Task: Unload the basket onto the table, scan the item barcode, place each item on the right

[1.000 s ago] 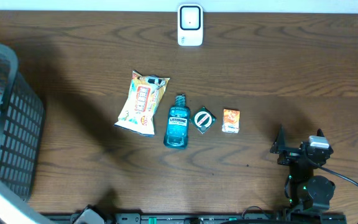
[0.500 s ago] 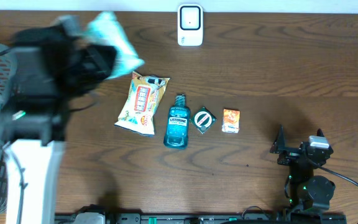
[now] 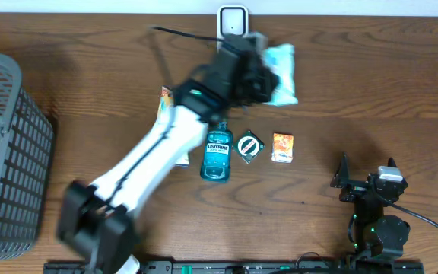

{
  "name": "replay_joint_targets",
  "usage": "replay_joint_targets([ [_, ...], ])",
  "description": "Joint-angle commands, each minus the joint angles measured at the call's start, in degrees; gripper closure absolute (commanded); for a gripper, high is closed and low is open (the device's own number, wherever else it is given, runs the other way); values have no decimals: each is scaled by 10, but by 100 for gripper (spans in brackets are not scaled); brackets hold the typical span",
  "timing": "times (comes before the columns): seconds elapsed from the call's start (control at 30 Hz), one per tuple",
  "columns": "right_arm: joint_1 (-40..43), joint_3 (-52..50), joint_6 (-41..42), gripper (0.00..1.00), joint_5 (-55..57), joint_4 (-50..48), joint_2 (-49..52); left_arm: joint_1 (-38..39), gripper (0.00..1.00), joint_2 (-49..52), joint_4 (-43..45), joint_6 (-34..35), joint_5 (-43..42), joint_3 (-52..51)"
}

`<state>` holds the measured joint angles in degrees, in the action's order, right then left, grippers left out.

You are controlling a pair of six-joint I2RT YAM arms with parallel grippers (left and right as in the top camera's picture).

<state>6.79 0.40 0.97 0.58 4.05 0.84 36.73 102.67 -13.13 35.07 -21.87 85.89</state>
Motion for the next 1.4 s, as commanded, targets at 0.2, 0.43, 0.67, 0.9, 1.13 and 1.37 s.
replay_joint_targets([
  [0.2,1,-1,-4,1,-3,2,-4,83,93,133,132,86,5,6],
  [0.43,1,-1,-4,1,-3,2,-4,113,92,203,134,101,5,6],
  [0.67,1,-1,-4,1,-3,2,-4,116,85,222,135,118,5,6],
  [0.9,1,-1,-4,1,-3,2,-4,113,54,222,127,117,5,6],
  [1.13,1,-1,-4,1,-3,2,-4,80,54,195,123,93,5,6],
  [1.37,1,-1,-4,1,-3,2,-4,-32,48,73,45,-11,35,7],
])
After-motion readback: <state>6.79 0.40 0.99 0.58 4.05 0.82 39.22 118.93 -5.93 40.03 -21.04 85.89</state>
